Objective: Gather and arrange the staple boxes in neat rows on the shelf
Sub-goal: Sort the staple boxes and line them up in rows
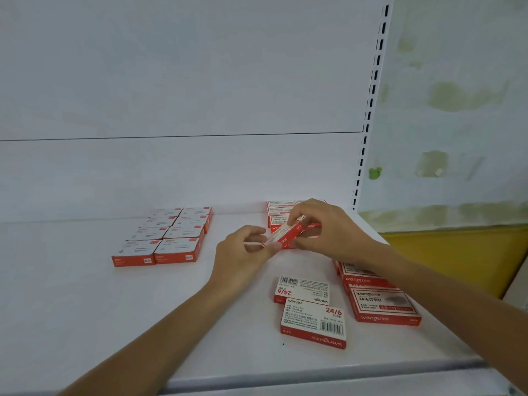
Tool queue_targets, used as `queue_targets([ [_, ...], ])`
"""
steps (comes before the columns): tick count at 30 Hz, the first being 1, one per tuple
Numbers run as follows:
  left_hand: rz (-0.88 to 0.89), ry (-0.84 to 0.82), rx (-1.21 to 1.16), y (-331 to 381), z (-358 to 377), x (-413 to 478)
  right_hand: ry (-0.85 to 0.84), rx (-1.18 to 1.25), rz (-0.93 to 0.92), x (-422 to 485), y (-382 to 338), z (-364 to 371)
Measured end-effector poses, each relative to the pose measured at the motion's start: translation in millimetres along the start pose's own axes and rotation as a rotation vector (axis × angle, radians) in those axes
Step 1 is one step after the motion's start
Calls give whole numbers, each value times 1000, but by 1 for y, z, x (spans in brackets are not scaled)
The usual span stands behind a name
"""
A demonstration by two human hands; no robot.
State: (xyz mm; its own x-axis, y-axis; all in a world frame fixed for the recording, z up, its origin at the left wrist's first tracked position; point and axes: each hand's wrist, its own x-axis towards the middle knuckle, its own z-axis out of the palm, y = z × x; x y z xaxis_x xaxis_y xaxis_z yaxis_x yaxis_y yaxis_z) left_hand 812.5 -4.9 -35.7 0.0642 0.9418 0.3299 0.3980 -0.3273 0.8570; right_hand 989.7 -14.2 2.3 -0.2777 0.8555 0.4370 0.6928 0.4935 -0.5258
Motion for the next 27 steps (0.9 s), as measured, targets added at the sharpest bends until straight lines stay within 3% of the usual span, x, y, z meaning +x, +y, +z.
queue_targets([
  [7, 104, 82, -189, 4, 1, -2, -30, 38, 68, -4, -2, -3],
  [10, 18, 156, -232, 3, -1, -1, 67, 119, 107, -2, 0, -2],
  [13, -158, 0, -394, 4, 1, 0, 193, 131, 119, 5, 0, 0],
  [16, -177, -174, -552, 12, 7, -4, 216, 0, 19, 8, -7, 7],
  [20, -271, -93, -726, 12, 0, -2, 28, -12, -106, 6, -9, 17],
  [23, -315, -20, -583, 12, -3, 1, 4, -51, -138, 9, -4, 14],
  [27, -169, -46, -239, 11, 0, 2, 20, -105, -189, 17, -2, 3],
])
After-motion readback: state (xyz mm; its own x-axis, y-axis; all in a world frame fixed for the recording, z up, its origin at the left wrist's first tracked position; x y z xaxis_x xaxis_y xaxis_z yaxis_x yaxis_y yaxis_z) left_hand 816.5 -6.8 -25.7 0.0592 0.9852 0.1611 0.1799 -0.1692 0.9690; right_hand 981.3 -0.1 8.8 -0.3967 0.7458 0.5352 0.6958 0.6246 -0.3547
